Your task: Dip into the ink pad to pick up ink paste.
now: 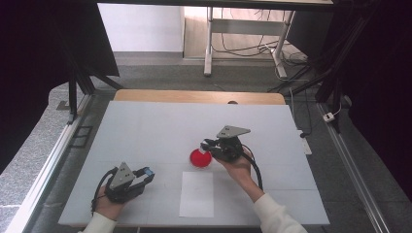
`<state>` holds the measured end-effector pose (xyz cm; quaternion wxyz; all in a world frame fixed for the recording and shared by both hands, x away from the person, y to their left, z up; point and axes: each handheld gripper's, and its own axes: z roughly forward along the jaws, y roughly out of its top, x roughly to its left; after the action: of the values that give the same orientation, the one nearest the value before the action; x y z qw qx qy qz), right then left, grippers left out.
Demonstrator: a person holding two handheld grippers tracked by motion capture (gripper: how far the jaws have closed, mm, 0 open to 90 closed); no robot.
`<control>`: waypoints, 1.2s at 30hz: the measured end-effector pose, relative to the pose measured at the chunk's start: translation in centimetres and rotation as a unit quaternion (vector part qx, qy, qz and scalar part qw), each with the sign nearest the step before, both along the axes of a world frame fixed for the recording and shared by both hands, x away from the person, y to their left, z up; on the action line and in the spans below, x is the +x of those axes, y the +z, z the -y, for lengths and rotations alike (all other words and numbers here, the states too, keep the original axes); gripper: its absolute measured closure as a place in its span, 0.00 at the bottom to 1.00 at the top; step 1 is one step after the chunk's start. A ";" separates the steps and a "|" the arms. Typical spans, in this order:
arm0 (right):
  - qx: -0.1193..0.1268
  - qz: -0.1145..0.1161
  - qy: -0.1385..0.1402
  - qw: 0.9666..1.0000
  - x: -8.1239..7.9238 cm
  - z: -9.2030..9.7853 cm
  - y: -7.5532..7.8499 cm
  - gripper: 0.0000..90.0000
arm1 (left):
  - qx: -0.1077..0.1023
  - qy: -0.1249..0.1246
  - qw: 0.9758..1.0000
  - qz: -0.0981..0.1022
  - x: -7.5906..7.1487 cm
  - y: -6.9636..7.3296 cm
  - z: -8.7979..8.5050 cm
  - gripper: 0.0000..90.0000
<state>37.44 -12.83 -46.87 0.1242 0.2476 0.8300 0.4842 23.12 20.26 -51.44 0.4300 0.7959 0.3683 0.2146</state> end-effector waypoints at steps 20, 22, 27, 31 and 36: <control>0.035 0.020 0.001 0.999 -1.7 1.8 2.0 0.84 | -0.001 0.003 1.000 0.000 0.1 -0.1 -0.1 0.72; 0.036 0.021 -0.001 0.999 -1.8 2.0 2.2 0.84 | -0.001 0.002 1.000 -0.001 0.1 -0.1 -0.1 0.72; 0.040 0.023 -0.004 0.999 -2.1 2.6 2.5 0.84 | 0.000 0.003 1.000 -0.001 0.1 -0.1 -0.1 0.72; 0.044 0.023 -0.003 0.999 -2.5 2.9 2.7 0.84 | -0.001 0.003 1.000 -0.002 0.1 -0.2 -0.1 0.72; 0.043 0.025 -0.002 0.999 -2.8 3.2 2.8 0.84 | -0.001 0.004 1.000 -0.002 0.2 -0.2 -0.2 0.72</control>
<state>34.60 -16.03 -44.05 0.1357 0.2423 0.8045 0.5250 23.29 20.42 -51.62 0.4289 0.7947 0.3724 0.2140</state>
